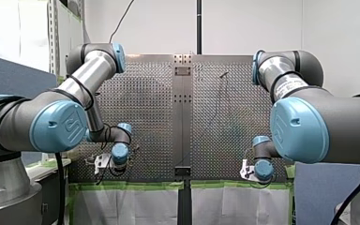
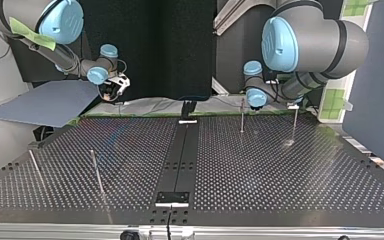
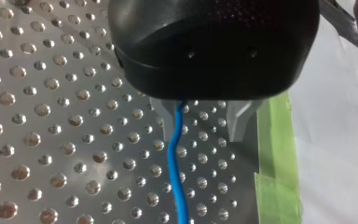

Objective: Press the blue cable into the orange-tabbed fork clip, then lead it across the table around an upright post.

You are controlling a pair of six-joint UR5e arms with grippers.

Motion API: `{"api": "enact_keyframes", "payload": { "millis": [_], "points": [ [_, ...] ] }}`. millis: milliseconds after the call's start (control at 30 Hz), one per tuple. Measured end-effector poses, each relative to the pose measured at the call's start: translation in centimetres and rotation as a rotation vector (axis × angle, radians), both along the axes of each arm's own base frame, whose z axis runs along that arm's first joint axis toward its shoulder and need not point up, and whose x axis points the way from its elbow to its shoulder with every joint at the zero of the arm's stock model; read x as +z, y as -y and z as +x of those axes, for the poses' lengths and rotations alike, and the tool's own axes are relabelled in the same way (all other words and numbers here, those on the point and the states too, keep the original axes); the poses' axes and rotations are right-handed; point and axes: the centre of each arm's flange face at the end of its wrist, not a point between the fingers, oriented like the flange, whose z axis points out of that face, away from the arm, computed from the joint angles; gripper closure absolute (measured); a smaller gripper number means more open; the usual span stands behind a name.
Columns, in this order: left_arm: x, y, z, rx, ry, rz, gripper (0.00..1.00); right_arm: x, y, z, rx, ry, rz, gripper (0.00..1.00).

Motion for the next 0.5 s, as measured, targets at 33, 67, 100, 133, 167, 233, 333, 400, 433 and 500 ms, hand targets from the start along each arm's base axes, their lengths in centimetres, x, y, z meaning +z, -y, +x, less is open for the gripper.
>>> {"api": "enact_keyframes", "payload": {
  "millis": [33,67,100,133,167,233,333,400,433,500],
  "points": [
    [0.0,0.01,0.0,-0.001,0.0,0.0,0.7,0.0,-0.01,0.01,0.0,0.0,0.0,1.0],
    [0.0,0.01,0.0,-0.001,0.0,0.001,0.82,0.0,-0.02,0.04,0.001,0.0,0.0,1.0],
    [-0.01,0.02,0.0,-0.002,0.0,0.001,0.82,0.0,-0.03,0.07,0.001,0.0,0.001,1.0],
    [-0.01,0.02,-0.01,-0.003,0.0,0.001,0.93,0.0,-0.03,0.08,0.001,0.0,0.001,1.0],
    [-0.03,0.02,-0.01,-0.004,-0.001,0.002,1.0,0.0,-0.04,0.09,0.002,0.0,0.001,1.0],
    [-0.02,0.03,0.0,-0.005,-0.001,0.003,1.0,0.0,-0.04,0.12,0.002,0.0,0.001,1.0],
    [-0.01,0.03,0.0,-0.007,-0.001,0.006,1.0,0.01,-0.05,0.18,0.003,0.0,0.0,1.0],
    [-0.02,0.04,-0.02,-0.009,-0.003,0.009,1.0,0.0,-0.06,0.21,0.004,0.0,0.0,1.0],
    [-0.02,0.07,-0.03,-0.01,-0.004,0.01,1.0,0.01,-0.07,0.24,0.004,0.0,0.0,1.0],
    [-0.03,0.1,-0.06,-0.013,-0.006,0.013,1.0,0.02,-0.07,0.27,0.005,0.0,0.0,1.0]
  ]
}}
